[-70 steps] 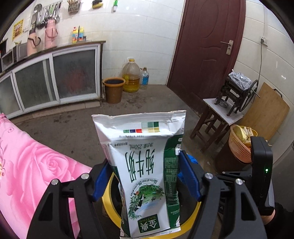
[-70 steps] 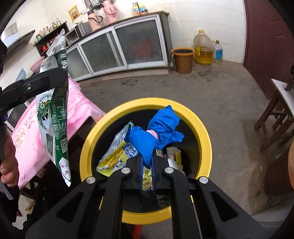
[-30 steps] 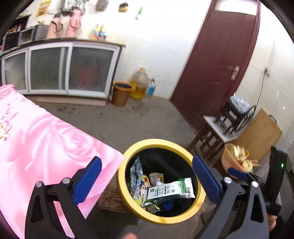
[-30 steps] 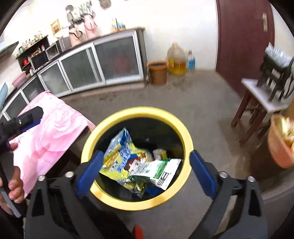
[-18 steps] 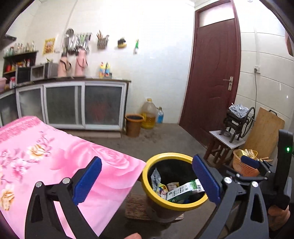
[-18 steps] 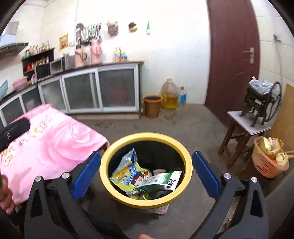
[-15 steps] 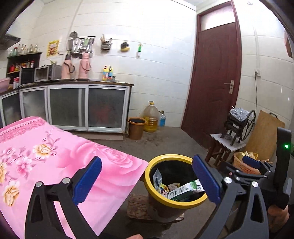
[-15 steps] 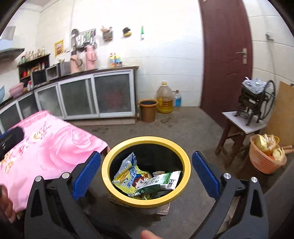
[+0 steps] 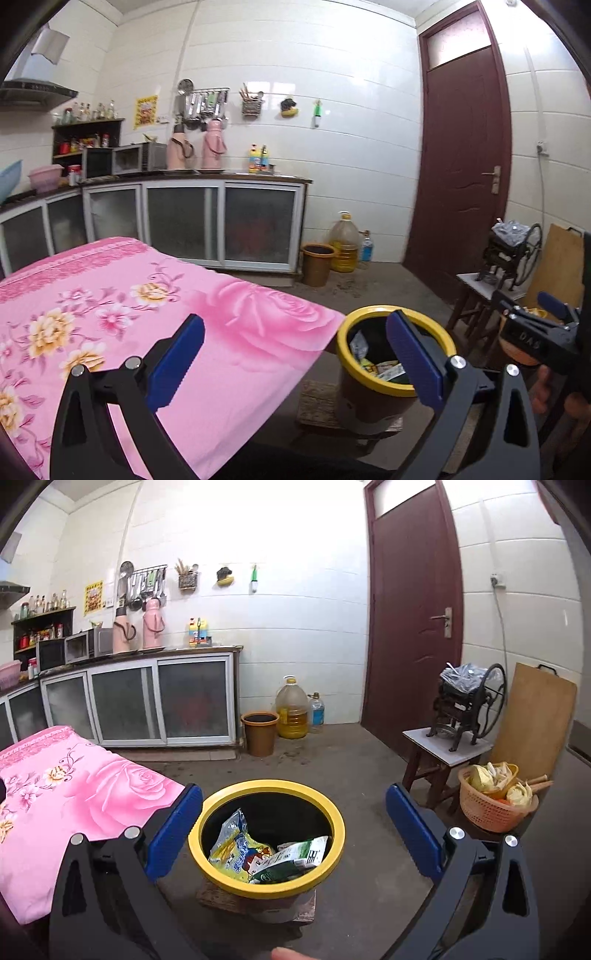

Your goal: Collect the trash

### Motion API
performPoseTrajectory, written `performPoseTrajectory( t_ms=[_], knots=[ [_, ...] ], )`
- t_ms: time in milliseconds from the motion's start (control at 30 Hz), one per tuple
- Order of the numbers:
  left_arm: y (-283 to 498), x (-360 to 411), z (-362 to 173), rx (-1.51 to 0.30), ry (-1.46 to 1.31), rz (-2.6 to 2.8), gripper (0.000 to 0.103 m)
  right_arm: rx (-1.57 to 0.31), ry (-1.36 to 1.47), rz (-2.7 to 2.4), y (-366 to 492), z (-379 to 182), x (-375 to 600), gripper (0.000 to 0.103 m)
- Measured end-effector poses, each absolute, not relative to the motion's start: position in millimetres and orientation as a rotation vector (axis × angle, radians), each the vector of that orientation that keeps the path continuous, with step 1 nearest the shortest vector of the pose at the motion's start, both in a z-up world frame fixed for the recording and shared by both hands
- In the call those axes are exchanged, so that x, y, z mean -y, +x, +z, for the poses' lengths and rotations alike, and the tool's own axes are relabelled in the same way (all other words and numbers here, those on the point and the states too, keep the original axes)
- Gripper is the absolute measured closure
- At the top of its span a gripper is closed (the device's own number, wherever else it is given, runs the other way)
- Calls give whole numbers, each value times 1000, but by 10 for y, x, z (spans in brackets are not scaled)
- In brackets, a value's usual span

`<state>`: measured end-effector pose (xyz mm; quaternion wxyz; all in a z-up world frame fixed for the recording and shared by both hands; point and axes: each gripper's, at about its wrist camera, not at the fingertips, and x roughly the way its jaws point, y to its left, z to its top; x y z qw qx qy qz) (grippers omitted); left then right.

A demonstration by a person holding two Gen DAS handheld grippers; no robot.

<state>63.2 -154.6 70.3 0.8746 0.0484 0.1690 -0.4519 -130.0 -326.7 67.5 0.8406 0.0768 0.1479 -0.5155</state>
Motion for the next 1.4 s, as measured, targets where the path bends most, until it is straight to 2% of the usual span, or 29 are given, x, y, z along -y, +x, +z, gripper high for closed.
performPoseTrajectory(
  t_ms=[367, 567, 1400],
  knots=[
    [435, 1124, 405, -391, 115, -715, 8, -305, 138, -1010, -1257, 458, 2848, 8],
    [366, 940, 235, -472, 89, -619, 8, -315, 103, -951, -1218, 363, 2715, 8],
    [254, 645, 203, -471, 33, -363, 8, -339, 76, -807, -1151, 221, 2568, 8]
  ],
)
